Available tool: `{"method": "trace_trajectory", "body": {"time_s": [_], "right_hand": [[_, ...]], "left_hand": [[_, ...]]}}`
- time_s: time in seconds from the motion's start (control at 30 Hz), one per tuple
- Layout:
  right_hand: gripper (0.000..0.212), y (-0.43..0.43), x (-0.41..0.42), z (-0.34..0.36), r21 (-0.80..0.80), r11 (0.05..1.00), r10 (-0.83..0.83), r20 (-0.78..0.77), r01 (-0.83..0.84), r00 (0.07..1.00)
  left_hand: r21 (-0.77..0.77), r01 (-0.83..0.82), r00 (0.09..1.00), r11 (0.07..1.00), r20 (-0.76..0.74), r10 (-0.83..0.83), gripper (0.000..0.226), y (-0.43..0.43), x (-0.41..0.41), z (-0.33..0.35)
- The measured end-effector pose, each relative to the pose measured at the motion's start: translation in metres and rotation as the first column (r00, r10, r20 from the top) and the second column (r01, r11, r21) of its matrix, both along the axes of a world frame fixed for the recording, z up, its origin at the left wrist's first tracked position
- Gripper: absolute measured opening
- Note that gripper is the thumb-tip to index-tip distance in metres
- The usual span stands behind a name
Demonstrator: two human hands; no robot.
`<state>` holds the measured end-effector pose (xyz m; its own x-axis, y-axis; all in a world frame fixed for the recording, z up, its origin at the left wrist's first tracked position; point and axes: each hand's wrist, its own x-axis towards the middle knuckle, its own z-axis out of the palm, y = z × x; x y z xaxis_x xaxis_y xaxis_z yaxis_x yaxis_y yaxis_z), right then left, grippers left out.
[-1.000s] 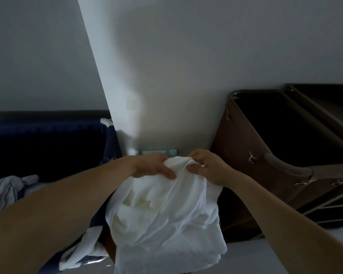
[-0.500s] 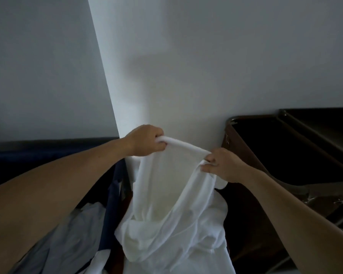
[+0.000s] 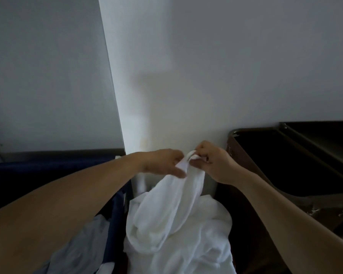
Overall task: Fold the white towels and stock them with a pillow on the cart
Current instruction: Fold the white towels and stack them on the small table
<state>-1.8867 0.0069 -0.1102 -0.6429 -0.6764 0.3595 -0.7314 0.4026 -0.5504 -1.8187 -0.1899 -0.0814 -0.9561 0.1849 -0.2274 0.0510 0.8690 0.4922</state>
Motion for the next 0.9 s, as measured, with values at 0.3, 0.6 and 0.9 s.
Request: {"method": "trace_trajectory", "body": {"time_s": [0.3, 0.6, 0.9], "right_hand": [[0.025, 0.016, 0.003, -0.002, -0.205, 0.975, -0.016, 0.302, 0.082, 0.953], [0.015, 0.016, 0.012, 0.016, -0.390, 0.920, 0.170, 0.493, 0.042, 0.853], [0.021, 0.000, 0.020, 0.007, -0.362, 0.930, 0.140, 0.519, 0.069, 0.843]], "left_hand": [[0.521, -0.108, 0.993, 0.847, 0.100, 0.065, 0.011, 0.001, -0.005, 0.003], [0.603, -0.100, 0.974, 0.791, -0.103, 0.201, 0.016, 0.011, 0.006, 0.007], [0.690, -0.240, 0.971, 0.683, 0.159, 0.180, 0.010, 0.004, 0.022, -0.002]]}}
